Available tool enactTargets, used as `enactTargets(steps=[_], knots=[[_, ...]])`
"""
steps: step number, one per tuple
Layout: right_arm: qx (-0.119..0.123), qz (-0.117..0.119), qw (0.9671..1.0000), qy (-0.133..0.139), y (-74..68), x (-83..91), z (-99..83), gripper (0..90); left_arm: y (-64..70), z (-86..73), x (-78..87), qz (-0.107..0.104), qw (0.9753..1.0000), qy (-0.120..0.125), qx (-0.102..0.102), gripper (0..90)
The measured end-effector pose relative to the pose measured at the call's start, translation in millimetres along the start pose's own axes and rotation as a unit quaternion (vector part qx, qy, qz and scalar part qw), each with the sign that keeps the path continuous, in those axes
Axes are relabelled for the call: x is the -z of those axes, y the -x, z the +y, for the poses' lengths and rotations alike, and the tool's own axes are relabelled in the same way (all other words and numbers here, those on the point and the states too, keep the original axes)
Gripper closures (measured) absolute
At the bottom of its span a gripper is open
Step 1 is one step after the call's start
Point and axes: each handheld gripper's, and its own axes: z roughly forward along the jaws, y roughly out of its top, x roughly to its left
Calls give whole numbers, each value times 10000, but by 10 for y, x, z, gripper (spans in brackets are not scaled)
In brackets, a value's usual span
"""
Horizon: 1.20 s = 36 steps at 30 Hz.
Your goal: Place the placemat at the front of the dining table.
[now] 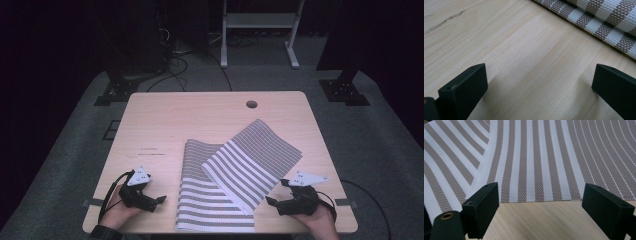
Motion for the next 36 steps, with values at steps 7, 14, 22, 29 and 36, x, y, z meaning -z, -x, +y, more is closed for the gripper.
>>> enactTargets(steps=[7,14,22,29,36], knots=[[114,141,9998,70,-96,-31,44,247,0,0,0,-1,10000,-3,1,0],[155,257,9995,94,-178,-83,81,262,0,1,-1,8,10000,2,12,0],[347,430,9985,-32,-348,-213,120,317,0,1,-1,7,10000,1,12,0],[465,569,9971,-191,-486,-335,151,353,0,1,-1,8,10000,2,13,0],[638,576,9953,-437,-564,-441,132,366,0,1,-1,7,10000,1,13,0]])
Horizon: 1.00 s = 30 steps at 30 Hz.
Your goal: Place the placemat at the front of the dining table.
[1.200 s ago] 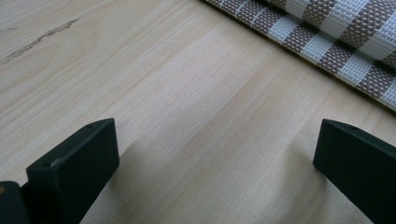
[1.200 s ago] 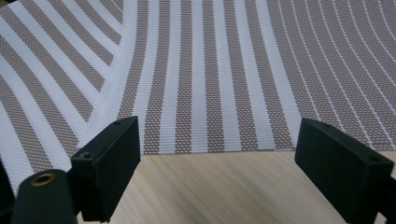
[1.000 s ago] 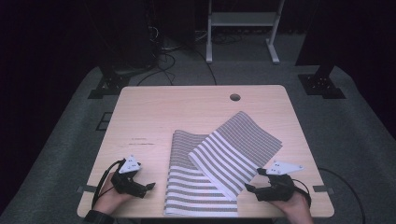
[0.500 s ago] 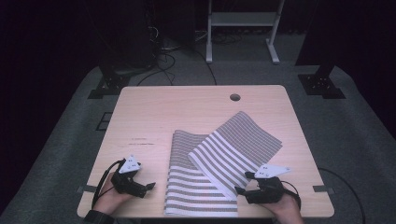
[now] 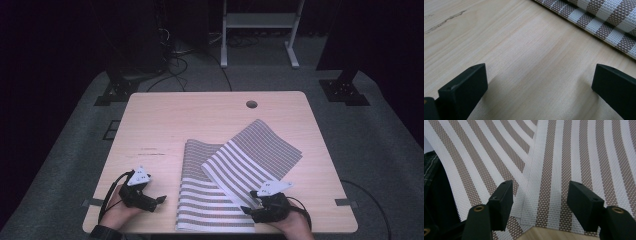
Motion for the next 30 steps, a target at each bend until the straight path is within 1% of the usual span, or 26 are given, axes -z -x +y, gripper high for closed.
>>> enactTargets(steps=[3,8,11,13,16,18,23,27,29,30], knots=[[1,-11,10000,-71,-3,-24,-18,370,0,0,0,1,10000,1,0,0],[123,-72,9998,-139,-32,-51,-24,353,0,0,0,3,10000,0,-1,0],[209,-166,9995,-140,-57,-60,-33,360,0,0,-1,7,10000,0,0,0],[216,-155,9996,-135,-58,-56,-36,375,0,0,-1,6,10000,1,3,0],[233,-146,9995,-126,-58,-49,-39,426,0,0,-1,5,10000,2,4,0],[213,-144,9996,-117,-48,-39,-39,482,0,0,-1,7,10000,0,3,0],[216,-138,9996,-123,-40,-35,-39,497,0,0,-1,6,10000,3,4,0],[254,-160,9995,-112,-34,-20,-40,607,0,0,-1,6,10000,2,5,0],[342,-215,9991,-122,-39,-12,-37,648,0,0,-1,6,10000,0,4,0],[391,-237,9989,-135,-43,-7,-34,688,0,0,-1,6,10000,2,5,0]])
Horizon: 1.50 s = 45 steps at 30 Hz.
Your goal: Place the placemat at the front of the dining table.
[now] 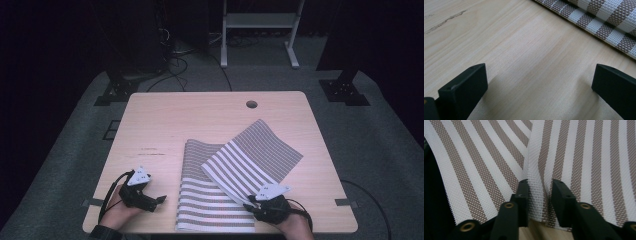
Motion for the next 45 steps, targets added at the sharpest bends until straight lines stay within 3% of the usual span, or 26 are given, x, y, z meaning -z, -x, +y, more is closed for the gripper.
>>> enactTargets(steps=[3,7,18,34,45], knots=[[161,-123,9998,-1,-5,18,3,770,0,0,0,-1,10000,-3,-2,0],[156,-123,9998,22,17,51,10,811,0,0,-1,0,10000,4,0,0],[2,-29,9999,100,118,167,-13,809,0,0,0,0,10000,-2,-1,0],[-260,-204,9990,300,296,406,-114,802,-1,1,-1,8,10000,0,1,0],[-477,-361,9978,288,411,556,-213,791,-1,1,-1,7,10000,-6,1,0]])
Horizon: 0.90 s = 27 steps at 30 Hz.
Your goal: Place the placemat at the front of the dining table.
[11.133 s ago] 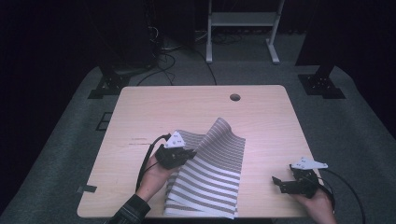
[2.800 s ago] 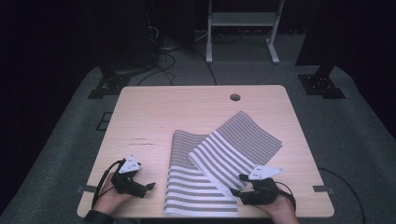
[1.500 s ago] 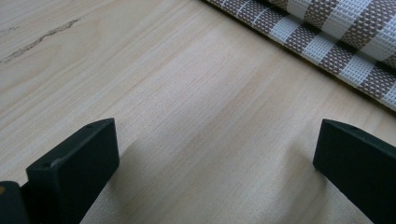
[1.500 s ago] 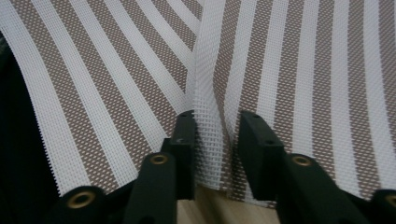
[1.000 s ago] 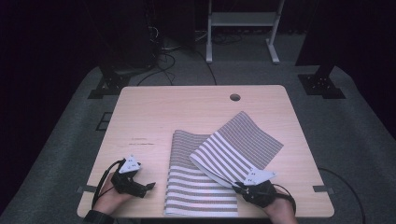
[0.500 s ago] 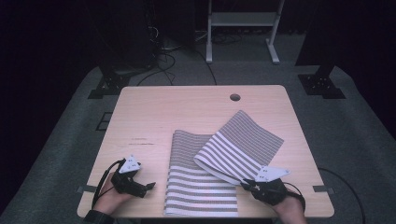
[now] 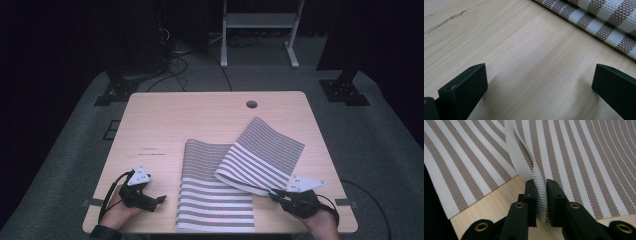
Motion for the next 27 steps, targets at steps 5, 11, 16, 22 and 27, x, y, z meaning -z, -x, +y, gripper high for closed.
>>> enactTargets(steps=[5,11,16,22,27], knots=[[-95,-80,9999,2,72,65,-45,782,0,0,0,0,10000,-2,-1,0],[-218,-162,9996,-4,157,144,-99,774,0,0,-1,0,10000,4,-1,0],[-326,-262,9991,23,240,212,-141,773,0,0,0,1,10000,0,-1,0],[-432,-365,9984,-13,317,261,-186,764,0,0,0,1,10000,0,-1,0],[-492,-472,9977,-45,358,285,-206,763,0,0,0,1,10000,0,-1,0]])
